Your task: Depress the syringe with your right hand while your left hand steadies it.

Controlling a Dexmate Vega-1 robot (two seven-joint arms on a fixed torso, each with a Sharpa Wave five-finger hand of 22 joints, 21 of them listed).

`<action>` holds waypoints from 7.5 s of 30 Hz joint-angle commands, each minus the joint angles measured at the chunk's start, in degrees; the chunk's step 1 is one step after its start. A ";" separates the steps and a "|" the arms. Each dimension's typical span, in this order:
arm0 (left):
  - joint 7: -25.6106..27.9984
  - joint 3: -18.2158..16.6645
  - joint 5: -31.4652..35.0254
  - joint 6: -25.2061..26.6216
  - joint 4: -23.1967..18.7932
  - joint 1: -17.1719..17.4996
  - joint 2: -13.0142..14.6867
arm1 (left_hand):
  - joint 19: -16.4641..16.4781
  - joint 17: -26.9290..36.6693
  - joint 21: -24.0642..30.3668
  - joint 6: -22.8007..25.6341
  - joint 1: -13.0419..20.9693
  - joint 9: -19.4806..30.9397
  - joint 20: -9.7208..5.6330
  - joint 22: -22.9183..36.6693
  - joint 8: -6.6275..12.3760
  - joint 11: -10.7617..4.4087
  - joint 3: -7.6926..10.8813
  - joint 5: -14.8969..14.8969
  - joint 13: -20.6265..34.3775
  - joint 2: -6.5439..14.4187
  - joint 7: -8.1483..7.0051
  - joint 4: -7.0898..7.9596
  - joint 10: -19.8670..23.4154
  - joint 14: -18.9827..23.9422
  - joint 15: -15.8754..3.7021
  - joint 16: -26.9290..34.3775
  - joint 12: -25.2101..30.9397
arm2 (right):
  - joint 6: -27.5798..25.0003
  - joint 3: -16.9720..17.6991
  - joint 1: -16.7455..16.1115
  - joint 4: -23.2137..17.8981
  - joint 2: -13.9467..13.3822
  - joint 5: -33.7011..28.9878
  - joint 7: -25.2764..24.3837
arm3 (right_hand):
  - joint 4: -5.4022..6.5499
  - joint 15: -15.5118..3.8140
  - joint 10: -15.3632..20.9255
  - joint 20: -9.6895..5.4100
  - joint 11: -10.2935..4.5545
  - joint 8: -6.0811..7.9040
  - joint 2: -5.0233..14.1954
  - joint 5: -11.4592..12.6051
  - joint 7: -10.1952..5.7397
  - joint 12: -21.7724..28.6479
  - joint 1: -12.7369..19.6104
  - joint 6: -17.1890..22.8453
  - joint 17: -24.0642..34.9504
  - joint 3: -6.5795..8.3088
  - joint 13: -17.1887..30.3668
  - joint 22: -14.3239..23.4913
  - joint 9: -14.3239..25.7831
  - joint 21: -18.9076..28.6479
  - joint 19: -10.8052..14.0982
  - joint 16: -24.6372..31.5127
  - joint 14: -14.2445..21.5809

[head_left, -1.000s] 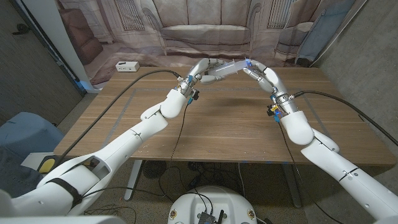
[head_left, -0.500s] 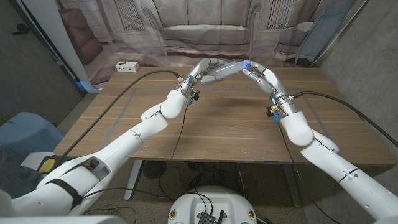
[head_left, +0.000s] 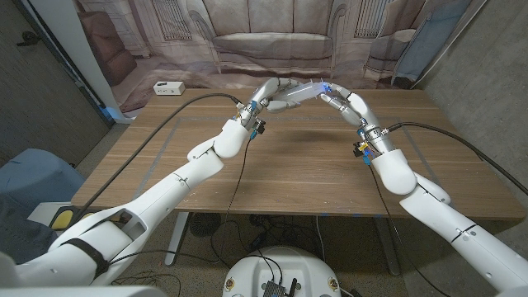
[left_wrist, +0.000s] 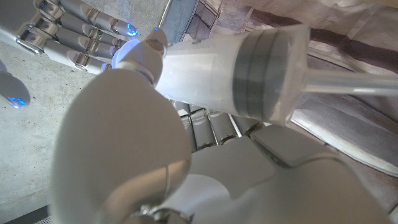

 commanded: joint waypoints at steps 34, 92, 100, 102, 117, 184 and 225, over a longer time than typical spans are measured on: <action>-0.67 0.22 -0.32 -0.09 0.82 -0.67 -0.23 | -0.32 0.31 0.79 0.41 0.67 0.21 -0.18 -0.02 0.46 -0.01 1.69 0.21 0.28 5.56 0.07 1.44 0.42 2.98 -2.71 0.26 -0.40 | -0.59 -0.02 0.35 -0.30 -0.33 0.38 0.60 | 0.14 -0.13 1.59 0.35 0.13 0.71 0.17 -0.43 0.40 0.17 0.65 2.88 0.43 -0.01 0.22 0.33 0.01 0.42 1.97 0.77 2.03; 0.15 -1.31 0.47 2.49 -3.89 2.61 2.41 | -0.60 0.32 1.46 0.46 0.31 0.21 -0.24 -0.07 0.42 -0.25 1.62 0.20 0.34 5.34 -0.05 1.47 0.61 3.12 -2.87 0.34 -0.79 | -0.76 4.55 -3.79 -2.66 0.20 0.02 -3.05 | 0.12 0.36 -1.98 0.57 0.16 -1.75 -0.47 -0.36 0.02 -1.31 0.96 -4.23 0.52 -0.62 0.26 0.33 0.00 -0.85 -0.49 -0.93 -1.00; 0.49 -1.72 0.66 2.87 -4.76 3.23 2.88 | -0.64 0.34 1.57 0.50 0.31 0.21 -0.26 -0.08 0.43 -0.28 1.59 0.20 0.38 5.29 -0.06 1.44 0.60 3.11 -2.82 0.37 -0.83 | -0.96 5.43 -4.56 -2.91 0.28 1.21 -2.89 | 0.17 0.54 -2.11 0.62 0.16 -1.56 -0.47 -0.35 0.06 -1.32 0.91 -4.42 0.54 -0.67 0.26 0.33 -0.01 -0.88 -0.60 -0.99 -1.12; 0.60 -1.87 0.63 3.06 -5.04 3.47 2.99 | -0.66 0.34 1.59 0.52 0.29 0.21 -0.27 -0.08 0.44 -0.25 1.61 0.20 0.39 5.32 -0.02 1.46 0.62 3.11 -2.84 0.36 -0.83 | -0.80 5.64 -4.78 -2.76 0.40 2.49 -2.48 | 0.16 0.59 -2.17 0.65 0.19 -1.50 -0.48 -0.35 0.12 -1.33 0.92 -4.41 0.53 -0.68 0.26 0.33 -0.02 -0.89 -0.63 -1.00 -1.12; 0.72 -2.49 0.85 4.71 -6.44 4.71 4.11 | -0.73 0.33 1.76 0.51 0.27 0.21 -0.24 -0.09 0.43 -0.26 1.63 0.21 0.44 5.32 -0.14 1.45 0.62 3.08 -2.85 0.35 -0.91 | -0.39 6.47 -5.91 -2.52 0.68 4.11 -2.12 | 0.26 0.76 -2.22 0.84 0.42 -1.20 -0.44 -0.34 0.33 -1.26 0.84 -4.43 0.57 -0.77 0.27 0.33 -0.03 -0.93 -0.81 -1.11 -1.34; -3.97 -0.21 1.01 8.12 -4.08 3.69 7.11 | -1.54 0.47 2.35 0.30 0.11 0.21 -0.21 -0.13 0.33 -0.07 1.35 0.17 0.50 5.01 -0.02 1.47 0.26 2.33 -2.63 0.29 -1.40 | -1.26 4.87 -3.53 0.16 1.46 6.52 -1.62 | 0.35 0.78 -1.77 0.71 0.49 -0.58 -0.34 -0.34 0.58 -0.96 0.88 -3.84 0.66 -1.03 0.25 0.34 -0.08 -0.78 -0.60 -1.04 -0.95; -7.20 1.53 1.02 11.41 -3.40 4.19 9.02 | -2.31 0.65 2.57 -0.33 0.51 0.21 -0.34 -0.14 0.15 -0.16 1.19 0.20 0.57 4.90 -0.16 1.23 -0.09 1.77 -2.92 0.34 -1.61 | -1.76 3.69 -2.04 1.72 1.27 8.20 -1.08 | 0.34 0.78 -1.65 0.69 0.56 -0.48 -0.23 -0.34 0.69 -0.93 1.05 -3.61 0.68 -1.10 0.24 0.33 -0.10 -0.76 -0.53 -1.11 -0.98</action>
